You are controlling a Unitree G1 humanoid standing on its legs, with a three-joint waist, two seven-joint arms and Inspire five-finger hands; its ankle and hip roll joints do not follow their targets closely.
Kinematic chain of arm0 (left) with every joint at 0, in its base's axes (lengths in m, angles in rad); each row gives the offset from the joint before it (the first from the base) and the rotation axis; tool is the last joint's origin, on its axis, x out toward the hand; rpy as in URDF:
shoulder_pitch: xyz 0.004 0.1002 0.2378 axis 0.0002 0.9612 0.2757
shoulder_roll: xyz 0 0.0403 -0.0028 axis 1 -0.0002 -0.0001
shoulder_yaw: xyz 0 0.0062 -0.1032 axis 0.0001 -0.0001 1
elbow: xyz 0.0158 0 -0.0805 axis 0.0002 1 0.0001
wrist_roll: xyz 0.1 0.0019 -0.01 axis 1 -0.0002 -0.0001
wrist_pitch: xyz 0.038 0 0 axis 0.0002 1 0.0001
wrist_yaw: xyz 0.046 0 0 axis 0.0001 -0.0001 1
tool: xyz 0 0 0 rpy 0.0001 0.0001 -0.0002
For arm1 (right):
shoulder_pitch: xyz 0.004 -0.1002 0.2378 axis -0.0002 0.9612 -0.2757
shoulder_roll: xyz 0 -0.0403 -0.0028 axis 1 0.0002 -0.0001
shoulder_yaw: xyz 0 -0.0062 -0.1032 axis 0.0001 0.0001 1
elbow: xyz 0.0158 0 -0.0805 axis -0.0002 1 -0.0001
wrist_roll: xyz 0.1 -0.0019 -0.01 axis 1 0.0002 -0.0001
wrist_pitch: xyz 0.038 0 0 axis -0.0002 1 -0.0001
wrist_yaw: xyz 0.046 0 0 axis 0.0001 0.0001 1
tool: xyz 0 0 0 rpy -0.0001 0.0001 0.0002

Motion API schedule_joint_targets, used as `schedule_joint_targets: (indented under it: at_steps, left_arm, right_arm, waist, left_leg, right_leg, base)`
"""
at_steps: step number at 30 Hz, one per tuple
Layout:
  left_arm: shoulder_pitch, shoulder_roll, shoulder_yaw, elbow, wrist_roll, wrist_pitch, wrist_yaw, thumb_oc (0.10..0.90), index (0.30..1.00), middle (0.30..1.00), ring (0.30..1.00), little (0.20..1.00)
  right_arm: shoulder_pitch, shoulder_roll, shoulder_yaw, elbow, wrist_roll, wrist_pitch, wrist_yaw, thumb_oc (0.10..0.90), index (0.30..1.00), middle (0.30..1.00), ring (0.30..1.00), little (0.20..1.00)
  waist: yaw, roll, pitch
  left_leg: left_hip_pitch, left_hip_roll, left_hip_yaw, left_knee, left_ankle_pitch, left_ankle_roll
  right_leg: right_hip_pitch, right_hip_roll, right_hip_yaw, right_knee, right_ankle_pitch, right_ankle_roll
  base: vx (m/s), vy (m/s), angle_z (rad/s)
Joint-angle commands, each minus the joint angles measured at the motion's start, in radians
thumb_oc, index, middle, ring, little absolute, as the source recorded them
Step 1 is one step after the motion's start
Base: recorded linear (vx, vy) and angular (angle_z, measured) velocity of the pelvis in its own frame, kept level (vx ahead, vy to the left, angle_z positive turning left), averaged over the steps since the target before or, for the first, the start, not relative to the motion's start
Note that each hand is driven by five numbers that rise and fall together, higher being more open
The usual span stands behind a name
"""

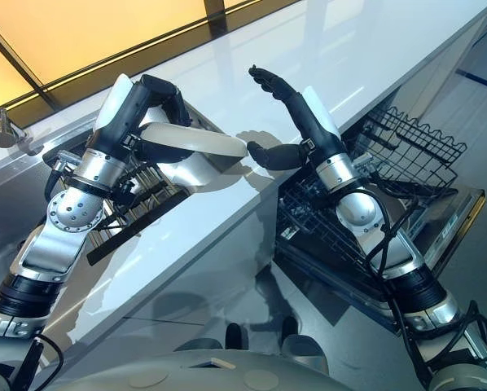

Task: Pick up plates and place into dishwasher.

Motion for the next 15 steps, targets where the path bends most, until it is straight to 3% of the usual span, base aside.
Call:
schedule_joint_targets:
  at_steps: [1,6,15]
  left_arm:
    - [-0.17,0.013,-0.036,-0.038,-0.032,-0.057,0.063,0.1,0.3,0.3,0.3,0.2]
    - [-0.176,0.018,-0.032,-0.032,0.005,-0.058,0.082,0.1,0.3,0.3,0.3,0.2]
    - [-0.139,0.069,0.043,-0.016,0.098,-0.058,0.163,0.1,0.3,0.3,0.3,0.2]
  right_arm:
    - [-0.136,0.035,0.011,-0.052,0.001,-0.081,-0.031,0.8,0.9,0.9,0.9,0.9]
    - [-0.128,0.034,0.016,-0.055,-0.019,-0.056,0.007,0.8,0.9,0.9,0.9,0.9]
    - [-0.083,0.024,-0.025,-0.047,-0.034,-0.013,-0.031,0.8,0.9,0.9,0.9,0.9]
  waist:
    - [-0.009,-0.035,-0.12]
    - [-0.012,-0.036,-0.121]
    - [-0.011,-0.035,-0.126]
  left_leg:
    - [-0.017,-0.035,0.071,0.002,-0.056,-0.02]
    - [-0.019,-0.035,0.071,0.002,-0.054,-0.022]
    - [-0.019,-0.033,0.073,0.002,-0.052,-0.026]
  right_leg:
    - [-0.001,0.001,-0.005,0.06,-0.071,0.087]
    - [-0.002,0.002,-0.003,0.057,-0.068,0.086]
    - [0.004,0.002,-0.004,0.037,-0.056,0.085]
  base:
    - [0.0,0.0,0.0]
    - [0.0,0.0,0.0]
    - [0.0,0.0,0.0]
